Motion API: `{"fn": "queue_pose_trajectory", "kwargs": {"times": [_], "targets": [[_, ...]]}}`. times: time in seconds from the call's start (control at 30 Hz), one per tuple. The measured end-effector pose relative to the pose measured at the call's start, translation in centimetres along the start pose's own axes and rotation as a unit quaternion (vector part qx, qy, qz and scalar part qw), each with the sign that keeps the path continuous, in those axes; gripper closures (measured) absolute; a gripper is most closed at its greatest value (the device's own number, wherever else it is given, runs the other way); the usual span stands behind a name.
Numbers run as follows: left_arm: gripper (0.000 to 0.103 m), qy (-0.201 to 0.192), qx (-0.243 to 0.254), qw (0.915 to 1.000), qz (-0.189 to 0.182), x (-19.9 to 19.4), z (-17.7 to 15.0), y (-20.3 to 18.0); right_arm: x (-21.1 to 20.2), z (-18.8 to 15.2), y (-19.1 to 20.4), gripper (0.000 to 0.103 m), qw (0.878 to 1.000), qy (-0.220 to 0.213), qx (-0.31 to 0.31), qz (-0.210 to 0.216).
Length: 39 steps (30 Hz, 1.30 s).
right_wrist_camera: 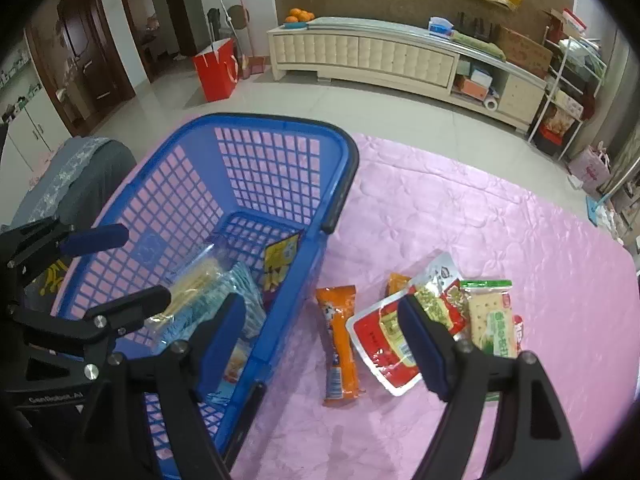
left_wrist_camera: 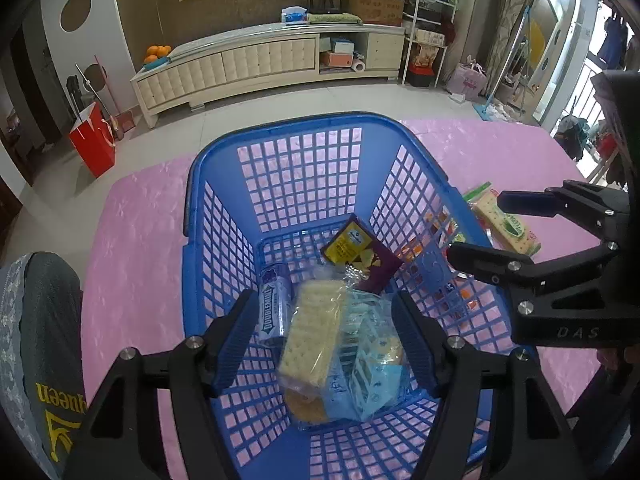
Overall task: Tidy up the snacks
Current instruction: 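Move both open tools back to the remaining snacks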
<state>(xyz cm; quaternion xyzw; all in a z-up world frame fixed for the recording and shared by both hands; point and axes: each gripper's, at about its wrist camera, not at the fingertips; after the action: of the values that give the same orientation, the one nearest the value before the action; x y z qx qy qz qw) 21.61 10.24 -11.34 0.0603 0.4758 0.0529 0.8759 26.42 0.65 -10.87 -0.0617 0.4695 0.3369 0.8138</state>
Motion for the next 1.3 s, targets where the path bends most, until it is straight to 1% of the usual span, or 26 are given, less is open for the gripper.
{"fn": "queue_pose_trajectory", "kwargs": {"times": [0.07,0.23,0.5,0.57,0.6,0.63,0.67,0.9,1.0,1.1,1.3], "targets": [[0.033,-0.005,-0.001,1.0000,0.001,-0.6,0.0,0.1,-0.5,0.1,0.1,0.021,1.000,-0.004,-0.001,0.000],[0.033,-0.020,-0.009,0.9998,0.002,-2.4,0.1,0.2,-3.2,0.0,0.4,0.021,1.000,-0.026,-0.005,-0.002],[0.033,-0.052,0.000,0.9986,-0.002,-6.7,0.5,-1.6,-8.6,-1.1,0.5,0.021,0.998,-0.057,-0.010,-0.015],[0.032,-0.060,0.003,0.9982,-0.004,-7.8,0.6,-2.4,-9.7,-1.4,0.4,0.021,0.998,-0.064,-0.009,-0.019],[0.031,-0.063,0.004,0.9980,-0.006,-8.4,0.8,-2.9,-10.4,-1.6,0.2,0.021,0.998,-0.067,-0.008,-0.020],[0.027,-0.068,0.006,0.9976,-0.008,-8.9,0.9,-3.5,-11.0,-1.9,0.0,0.021,0.997,-0.070,-0.007,-0.022],[0.026,-0.073,0.009,0.9973,-0.009,-9.3,0.9,-4.0,-11.7,-2.2,-0.2,0.021,0.997,-0.074,-0.006,-0.024],[0.026,-0.080,0.037,0.9960,-0.016,-10.8,0.8,-8.3,-14.5,-4.5,-3.0,0.021,0.995,-0.086,0.016,-0.043],[0.026,-0.081,0.048,0.9953,-0.023,-11.2,1.0,-10.2,-14.9,-5.4,-4.5,0.021,0.994,-0.090,0.032,-0.049],[0.026,-0.082,0.065,0.9942,-0.022,-11.2,1.2,-12.3,-15.0,-6.3,-6.2,0.021,0.994,-0.087,0.043,-0.057],[0.026,-0.077,0.090,0.9927,-0.019,-10.1,1.5,-15.8,-14.4,-8.1,-9.2,0.021,0.993,-0.076,0.050,-0.069]]}}
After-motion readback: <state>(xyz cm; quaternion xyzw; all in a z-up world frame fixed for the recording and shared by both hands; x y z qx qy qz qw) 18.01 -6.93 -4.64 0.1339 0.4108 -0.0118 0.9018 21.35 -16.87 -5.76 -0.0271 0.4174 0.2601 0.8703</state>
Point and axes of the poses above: each gripper's, at about its wrist camera, not at the fingertips, and x roughly the way its jaws point, y to its left, z to its top, and after that the axes turned 12 degrees about z, right-handed
